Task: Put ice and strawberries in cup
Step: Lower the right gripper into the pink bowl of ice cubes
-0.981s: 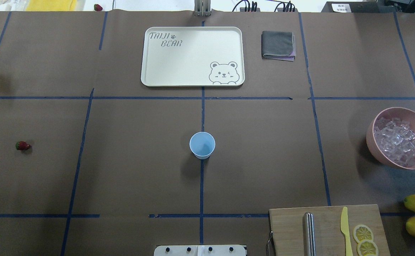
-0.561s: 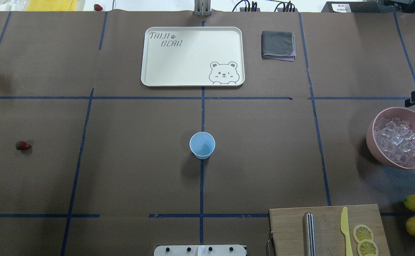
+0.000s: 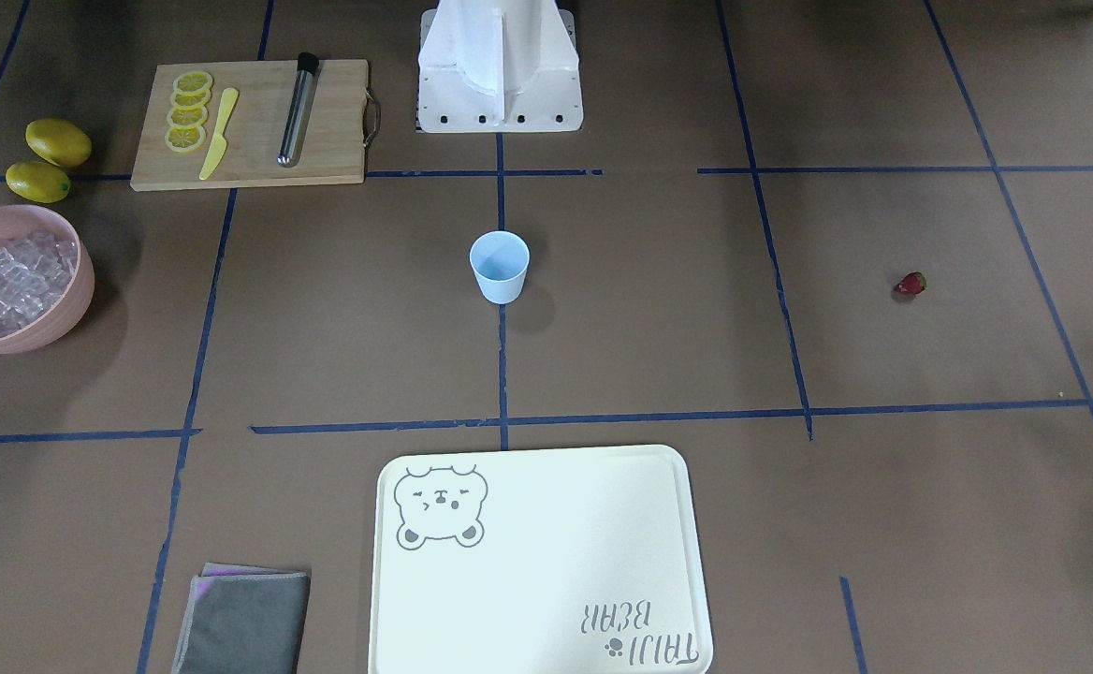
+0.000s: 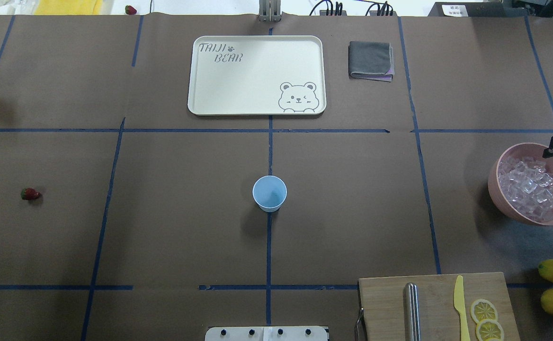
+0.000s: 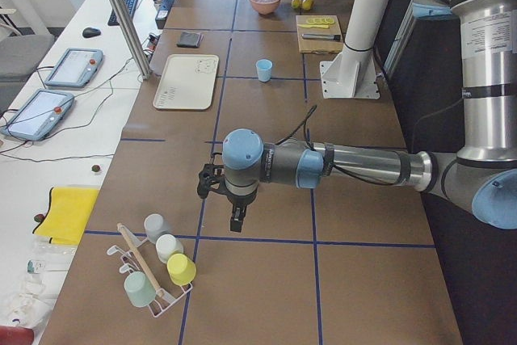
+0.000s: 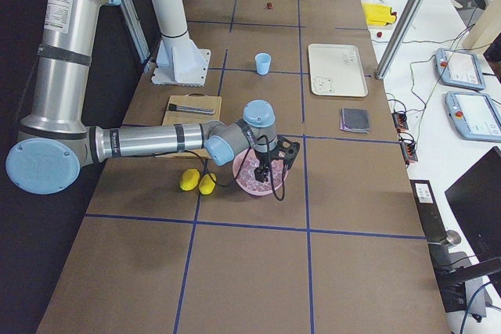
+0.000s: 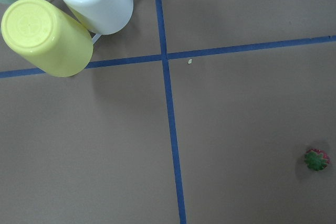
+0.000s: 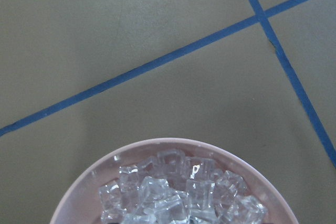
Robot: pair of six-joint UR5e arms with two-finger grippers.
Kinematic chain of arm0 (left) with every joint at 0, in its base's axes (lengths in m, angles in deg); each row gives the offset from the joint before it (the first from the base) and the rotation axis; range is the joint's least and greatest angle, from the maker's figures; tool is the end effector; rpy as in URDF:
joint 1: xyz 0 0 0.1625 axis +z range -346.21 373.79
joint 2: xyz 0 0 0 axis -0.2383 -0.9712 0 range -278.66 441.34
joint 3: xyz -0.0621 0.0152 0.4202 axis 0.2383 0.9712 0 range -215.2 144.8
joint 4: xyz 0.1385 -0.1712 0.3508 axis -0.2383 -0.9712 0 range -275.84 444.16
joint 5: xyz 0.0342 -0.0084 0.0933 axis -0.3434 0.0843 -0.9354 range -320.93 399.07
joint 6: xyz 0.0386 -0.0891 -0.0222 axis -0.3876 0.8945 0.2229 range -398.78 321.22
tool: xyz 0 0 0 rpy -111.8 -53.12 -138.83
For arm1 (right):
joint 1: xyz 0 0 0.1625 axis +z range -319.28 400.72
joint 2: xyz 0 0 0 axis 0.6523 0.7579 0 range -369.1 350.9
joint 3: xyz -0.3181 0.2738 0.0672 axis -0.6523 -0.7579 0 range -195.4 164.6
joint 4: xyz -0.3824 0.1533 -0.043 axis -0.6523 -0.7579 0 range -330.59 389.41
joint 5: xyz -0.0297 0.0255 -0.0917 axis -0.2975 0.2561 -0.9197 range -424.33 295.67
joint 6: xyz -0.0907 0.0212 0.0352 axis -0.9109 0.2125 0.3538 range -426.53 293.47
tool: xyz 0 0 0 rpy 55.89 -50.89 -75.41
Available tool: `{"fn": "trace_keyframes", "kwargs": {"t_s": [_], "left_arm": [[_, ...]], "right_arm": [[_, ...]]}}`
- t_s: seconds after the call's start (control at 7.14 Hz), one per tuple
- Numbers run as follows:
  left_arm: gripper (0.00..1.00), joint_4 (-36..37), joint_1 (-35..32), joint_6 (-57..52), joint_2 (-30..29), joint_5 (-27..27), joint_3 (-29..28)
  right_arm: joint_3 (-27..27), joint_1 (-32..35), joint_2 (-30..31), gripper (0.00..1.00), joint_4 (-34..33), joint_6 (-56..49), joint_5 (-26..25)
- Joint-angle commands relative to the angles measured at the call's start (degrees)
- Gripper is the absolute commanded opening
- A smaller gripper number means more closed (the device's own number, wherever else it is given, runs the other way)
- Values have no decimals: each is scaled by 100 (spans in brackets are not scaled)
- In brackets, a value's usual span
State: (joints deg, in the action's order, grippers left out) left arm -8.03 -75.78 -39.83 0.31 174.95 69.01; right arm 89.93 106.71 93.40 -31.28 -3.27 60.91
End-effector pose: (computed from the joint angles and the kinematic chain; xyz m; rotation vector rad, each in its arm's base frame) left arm -0.0585 -0.4326 0.6023 0.1271 0.7990 0.0763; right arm -0.1047 -0.4213 0.5740 -0.0204 -0.8151 0.4748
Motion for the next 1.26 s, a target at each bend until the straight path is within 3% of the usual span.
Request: {"fn": "trace_keyframes", "kwargs": {"t_s": [0.0,0.7,1.12], "left_arm": [[100,-1,0,-9,0,0,2],[100,-1,0,-9,9,0,2],[100,-1,0,-9,9,0,19]], "right_arm": [[40,-505,138,91,145,476,-428],[5,-675,156,72,136,512,-668],[-4,-684,112,72,128,504,-668]]}}
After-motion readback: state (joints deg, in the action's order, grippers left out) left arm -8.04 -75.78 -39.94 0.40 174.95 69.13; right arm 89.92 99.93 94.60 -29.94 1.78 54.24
